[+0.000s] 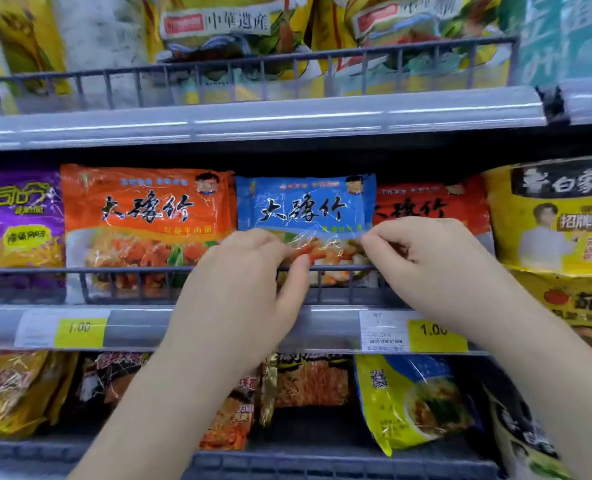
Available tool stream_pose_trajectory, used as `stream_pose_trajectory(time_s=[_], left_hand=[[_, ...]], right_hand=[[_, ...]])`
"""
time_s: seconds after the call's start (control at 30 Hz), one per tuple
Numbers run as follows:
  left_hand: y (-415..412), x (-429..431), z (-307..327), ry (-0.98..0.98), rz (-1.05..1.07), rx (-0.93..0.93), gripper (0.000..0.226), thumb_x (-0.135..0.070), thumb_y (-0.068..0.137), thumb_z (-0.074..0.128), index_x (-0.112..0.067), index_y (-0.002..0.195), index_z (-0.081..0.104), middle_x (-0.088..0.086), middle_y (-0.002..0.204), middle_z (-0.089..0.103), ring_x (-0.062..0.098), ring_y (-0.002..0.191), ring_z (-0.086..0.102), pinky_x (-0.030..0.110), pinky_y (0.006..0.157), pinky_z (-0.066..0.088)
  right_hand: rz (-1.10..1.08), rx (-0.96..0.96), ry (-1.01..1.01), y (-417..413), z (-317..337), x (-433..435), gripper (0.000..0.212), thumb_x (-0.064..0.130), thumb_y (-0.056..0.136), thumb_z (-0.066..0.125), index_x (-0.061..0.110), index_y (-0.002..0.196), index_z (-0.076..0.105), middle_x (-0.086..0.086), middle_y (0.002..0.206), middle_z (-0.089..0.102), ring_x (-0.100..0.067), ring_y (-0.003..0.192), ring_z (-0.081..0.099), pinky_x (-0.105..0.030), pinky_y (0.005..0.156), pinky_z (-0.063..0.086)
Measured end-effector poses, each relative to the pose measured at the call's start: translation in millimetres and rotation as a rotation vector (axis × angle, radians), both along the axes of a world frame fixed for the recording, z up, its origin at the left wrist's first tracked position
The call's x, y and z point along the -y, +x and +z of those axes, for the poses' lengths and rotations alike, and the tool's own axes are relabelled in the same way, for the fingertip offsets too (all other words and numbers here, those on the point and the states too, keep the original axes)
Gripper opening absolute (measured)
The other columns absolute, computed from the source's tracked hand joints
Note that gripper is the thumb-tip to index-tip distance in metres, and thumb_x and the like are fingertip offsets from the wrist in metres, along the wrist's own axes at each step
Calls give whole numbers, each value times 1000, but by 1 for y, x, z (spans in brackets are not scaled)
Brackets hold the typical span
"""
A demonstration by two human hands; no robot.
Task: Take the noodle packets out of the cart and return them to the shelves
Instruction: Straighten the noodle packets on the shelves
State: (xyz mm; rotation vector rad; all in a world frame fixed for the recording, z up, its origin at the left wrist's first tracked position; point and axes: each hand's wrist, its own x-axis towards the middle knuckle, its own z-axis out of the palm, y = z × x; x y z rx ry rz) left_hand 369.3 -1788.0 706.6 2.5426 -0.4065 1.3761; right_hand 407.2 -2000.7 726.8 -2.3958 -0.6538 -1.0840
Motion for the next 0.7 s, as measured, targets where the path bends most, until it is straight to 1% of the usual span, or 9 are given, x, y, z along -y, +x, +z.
stream_pose_trajectory(time_s=[0.1,0.23,0.3,0.4,0.43,0.5,0.57,0.63,0.7], left_hand=[[1,0,-1,-18,-14,-6,50,-50,98,39,-21,114,76,-11,110,69,11,107,60,30,89,51],[4,-4,-3,-28,-29,3,50,-51,98,38,-22,115,76,-12,109,68,10,106,60,28,86,51],[5,-5,-4,-13,-35,22,49,-50,98,39,-21,114,76,-12,108,68,10,104,60,27,85,50],[1,1,-5,-16,-93,67,41,-45,98,45,-21,108,76,-11,105,69,12,102,61,29,86,49],[2,7,-5,-26,-128,85,37,-42,98,47,-21,106,76,-12,104,68,11,101,60,29,86,49],[5,24,-3,-24,-227,111,33,-37,99,47,-22,104,75,-12,102,67,10,100,60,31,88,50],[12,44,0,34,-310,113,35,-33,98,44,-19,104,76,-9,103,68,13,101,62,38,90,53],[19,62,5,143,-311,80,37,-31,99,43,-16,106,76,-7,107,70,15,105,62,42,94,53],[24,76,15,250,-258,26,43,-32,99,37,-15,103,76,-6,107,70,16,107,60,43,101,48]], right_hand=[[7,-12,41,-2,1,0,48,33,104,48,15,59,42,2,50,37,-13,48,33,-27,46,28],[27,-51,-14,-4,1,0,45,34,104,48,12,64,50,-5,54,45,-10,47,34,-27,47,29],[45,-72,-10,-8,1,5,41,38,105,48,15,75,62,2,56,53,-12,47,41,-27,47,33],[-7,-20,80,-20,1,25,34,44,102,48,23,93,73,5,71,69,-14,63,58,-24,56,44],[-33,6,114,-24,1,35,33,43,102,48,22,93,73,1,69,68,-15,66,58,-24,54,44],[-96,47,128,-29,-2,52,33,42,102,47,21,92,71,-2,64,64,-17,64,58,-33,55,47],[-146,69,91,-30,-4,64,32,41,102,46,22,91,69,-1,61,64,-15,63,58,-33,58,49],[-155,60,42,-27,-6,70,34,40,104,45,21,89,68,1,68,65,-12,67,58,-36,63,52],[-134,45,-9,-22,-6,72,37,41,104,43,21,85,66,6,76,64,-7,75,58,-38,69,49]])
